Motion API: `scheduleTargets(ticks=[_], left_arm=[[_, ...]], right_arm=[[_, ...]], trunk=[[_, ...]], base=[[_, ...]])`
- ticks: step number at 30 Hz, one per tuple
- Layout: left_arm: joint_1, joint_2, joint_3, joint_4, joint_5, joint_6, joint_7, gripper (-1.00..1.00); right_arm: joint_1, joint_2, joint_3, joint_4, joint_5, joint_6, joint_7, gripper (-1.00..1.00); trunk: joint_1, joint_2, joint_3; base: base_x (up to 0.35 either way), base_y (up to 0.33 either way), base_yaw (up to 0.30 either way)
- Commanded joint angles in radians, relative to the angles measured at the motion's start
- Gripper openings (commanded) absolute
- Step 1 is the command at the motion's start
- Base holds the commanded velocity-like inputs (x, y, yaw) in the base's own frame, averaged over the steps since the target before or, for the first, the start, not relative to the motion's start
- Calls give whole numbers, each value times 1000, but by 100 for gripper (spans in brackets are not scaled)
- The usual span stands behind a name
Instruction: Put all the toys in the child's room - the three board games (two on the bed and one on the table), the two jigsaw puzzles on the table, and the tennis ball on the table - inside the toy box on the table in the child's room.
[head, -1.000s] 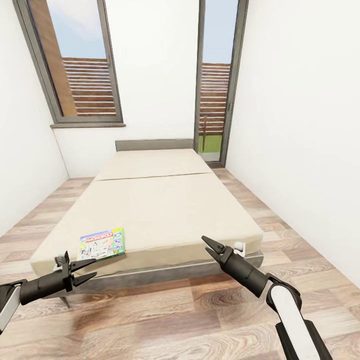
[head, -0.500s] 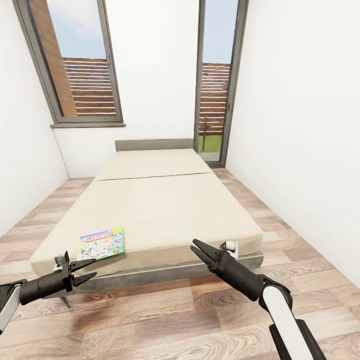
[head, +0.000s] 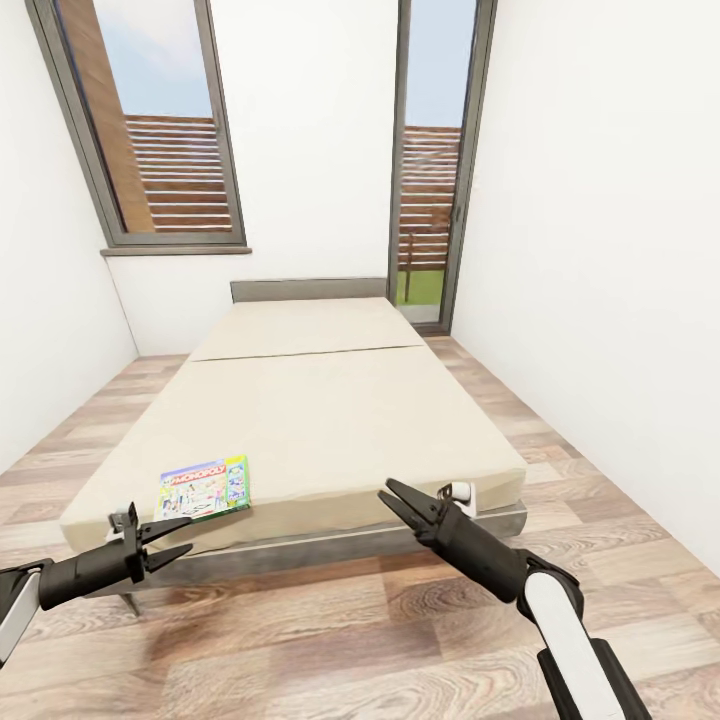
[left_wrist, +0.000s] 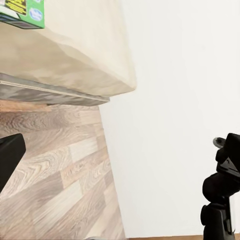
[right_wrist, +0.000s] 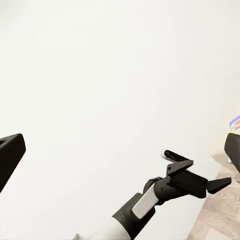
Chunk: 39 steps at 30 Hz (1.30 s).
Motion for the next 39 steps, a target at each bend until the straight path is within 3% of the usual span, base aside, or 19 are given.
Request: scheduleTargets(ticks=[1, 9, 13, 30, 39], left_arm=[[0, 0, 2, 0, 2, 8, 0, 100], [0, -2, 8, 0, 0, 5, 11, 100], [0, -2, 11, 0, -1, 5, 13, 100], [0, -3, 98, 10, -4, 8, 15, 100], [0, -7, 107, 14, -4, 8, 16, 100]], right_arm=[[-1, 1, 1, 0, -3, 6, 10, 100], [-1, 1, 52, 0, 5, -3, 250, 100], [-1, -1, 55, 0, 8, -20, 298, 100], [-1, 6, 67, 2, 9, -32, 313, 100], [0, 7, 67, 3, 12, -32, 313, 100]], trunk=[[0, 0, -1], [0, 0, -1], [0, 0, -1], [0, 0, -1], [0, 0, -1]], base=[[0, 0, 0], [0, 0, 0], [0, 0, 0], [7, 4, 0], [61, 40, 0]])
